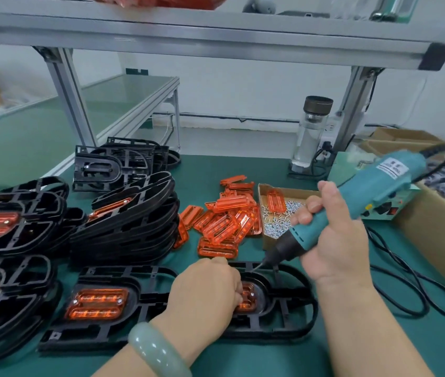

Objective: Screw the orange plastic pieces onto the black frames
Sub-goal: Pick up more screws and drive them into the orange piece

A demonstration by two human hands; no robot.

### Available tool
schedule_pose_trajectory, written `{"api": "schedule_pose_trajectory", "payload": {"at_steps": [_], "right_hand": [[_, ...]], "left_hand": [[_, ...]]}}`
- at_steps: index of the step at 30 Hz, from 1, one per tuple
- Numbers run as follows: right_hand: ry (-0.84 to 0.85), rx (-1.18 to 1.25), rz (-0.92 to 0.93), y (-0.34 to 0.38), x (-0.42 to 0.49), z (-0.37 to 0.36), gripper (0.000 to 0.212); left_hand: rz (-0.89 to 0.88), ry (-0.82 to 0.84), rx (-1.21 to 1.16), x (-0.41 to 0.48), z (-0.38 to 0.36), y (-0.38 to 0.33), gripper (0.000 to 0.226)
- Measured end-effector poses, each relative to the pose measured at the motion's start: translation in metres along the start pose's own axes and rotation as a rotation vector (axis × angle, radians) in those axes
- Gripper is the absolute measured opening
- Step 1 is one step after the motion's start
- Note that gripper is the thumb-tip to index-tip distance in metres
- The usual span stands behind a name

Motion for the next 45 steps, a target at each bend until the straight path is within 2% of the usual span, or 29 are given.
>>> {"api": "schedule_pose_trajectory", "payload": {"at_steps": [3, 7, 13, 23, 30, 34, 40, 44, 45], "right_hand": [[-0.11, 0.11, -0.031, -0.005, 0.002, 0.016, 0.022], [-0.173, 0.194, -0.075, -0.016, -0.005, 0.034, 0.025], [-0.163, 0.266, -0.116, -0.019, -0.006, 0.042, 0.021], [-0.221, 0.397, -0.217, -0.023, -0.001, 0.052, 0.019], [-0.239, 0.397, -0.222, -0.02, 0.002, 0.059, 0.021], [-0.211, 0.394, -0.208, -0.019, 0.005, 0.057, 0.022], [-0.205, 0.373, -0.225, -0.022, 0.005, 0.056, 0.022], [-0.202, 0.371, -0.241, -0.024, 0.004, 0.054, 0.023], [-0.198, 0.375, -0.247, -0.025, 0.004, 0.054, 0.022]], "left_hand": [[0.003, 0.006, -0.016, -0.001, 0.0, 0.0, 0.017], [-0.001, 0.024, -0.032, -0.003, -0.003, 0.0, 0.015], [0.011, 0.018, -0.075, -0.003, 0.0, 0.0, 0.017], [-0.02, 0.018, 0.029, 0.005, 0.001, 0.0, 0.02], [-0.062, -0.132, -0.261, 0.043, 0.025, -0.032, 0.028], [-0.065, -0.109, -0.335, 0.077, 0.028, -0.054, 0.033], [-0.141, 0.064, -0.033, 0.11, 0.011, -0.097, 0.046], [-0.148, 0.28, 0.315, 0.121, -0.005, -0.112, 0.07], [-0.145, 0.308, 0.392, 0.121, -0.008, -0.114, 0.068]]}}
Point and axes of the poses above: each hand's wrist, its own x-axis towards the middle knuckle, its own z-axis out of the back of the hand, y = z × x, the point moved 7 cm from there along x, towards the middle knuckle, and after that the axes turned 12 degrees about z, right-handed, at the moved point
